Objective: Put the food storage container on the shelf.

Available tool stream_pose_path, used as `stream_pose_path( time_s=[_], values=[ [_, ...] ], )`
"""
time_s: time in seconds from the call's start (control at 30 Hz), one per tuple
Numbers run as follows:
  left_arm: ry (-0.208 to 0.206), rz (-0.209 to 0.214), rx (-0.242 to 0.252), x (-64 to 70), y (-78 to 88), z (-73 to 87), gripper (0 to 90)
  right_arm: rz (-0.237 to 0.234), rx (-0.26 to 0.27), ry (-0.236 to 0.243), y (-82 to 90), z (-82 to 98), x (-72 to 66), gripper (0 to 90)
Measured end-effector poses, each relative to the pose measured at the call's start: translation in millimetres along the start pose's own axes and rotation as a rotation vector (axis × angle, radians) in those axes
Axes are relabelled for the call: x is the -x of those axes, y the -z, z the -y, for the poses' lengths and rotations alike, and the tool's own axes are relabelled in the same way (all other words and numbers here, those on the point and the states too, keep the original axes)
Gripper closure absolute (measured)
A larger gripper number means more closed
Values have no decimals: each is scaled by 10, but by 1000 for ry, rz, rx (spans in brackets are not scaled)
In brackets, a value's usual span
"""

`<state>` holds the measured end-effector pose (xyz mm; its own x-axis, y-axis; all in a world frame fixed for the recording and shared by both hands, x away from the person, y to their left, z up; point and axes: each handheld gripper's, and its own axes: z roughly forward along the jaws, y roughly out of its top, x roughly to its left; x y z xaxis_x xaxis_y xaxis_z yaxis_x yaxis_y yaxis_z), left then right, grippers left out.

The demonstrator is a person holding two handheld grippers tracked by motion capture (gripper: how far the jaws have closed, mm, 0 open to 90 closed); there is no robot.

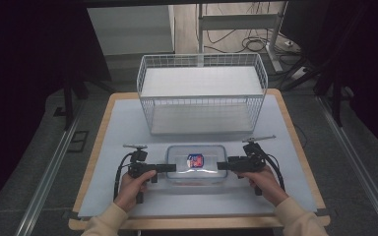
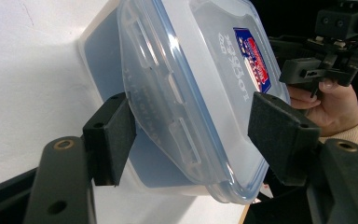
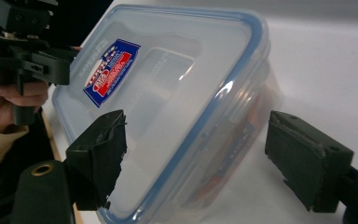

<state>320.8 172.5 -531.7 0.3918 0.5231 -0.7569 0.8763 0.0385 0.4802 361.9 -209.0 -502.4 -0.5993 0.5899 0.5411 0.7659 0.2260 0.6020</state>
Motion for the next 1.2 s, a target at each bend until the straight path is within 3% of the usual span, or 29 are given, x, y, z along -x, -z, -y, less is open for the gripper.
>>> stream_pose_path(
  time_s=[0.23, 0.4, 0.57, 0.9, 1.2],
  values=[
    [1, -1, 0, 2, -1, 1, 323, -67, -16, -62, -86, 23, 22, 203],
    [0, -1, 0, 1, -1, 1, 323, -73, -8, -80, -64, 22, 39, 254],
    [-5, -2, 6, 3, -1, 7, 323, -91, 6, -85, -7, 20, 74, 343],
    [-27, -16, 11, 39, 13, 26, 332, -118, 20, -111, 29, 31, 106, 406],
    [-51, -18, 34, 86, 62, 86, 377, -107, 48, -95, 86, 74, 42, 455]
  ],
)
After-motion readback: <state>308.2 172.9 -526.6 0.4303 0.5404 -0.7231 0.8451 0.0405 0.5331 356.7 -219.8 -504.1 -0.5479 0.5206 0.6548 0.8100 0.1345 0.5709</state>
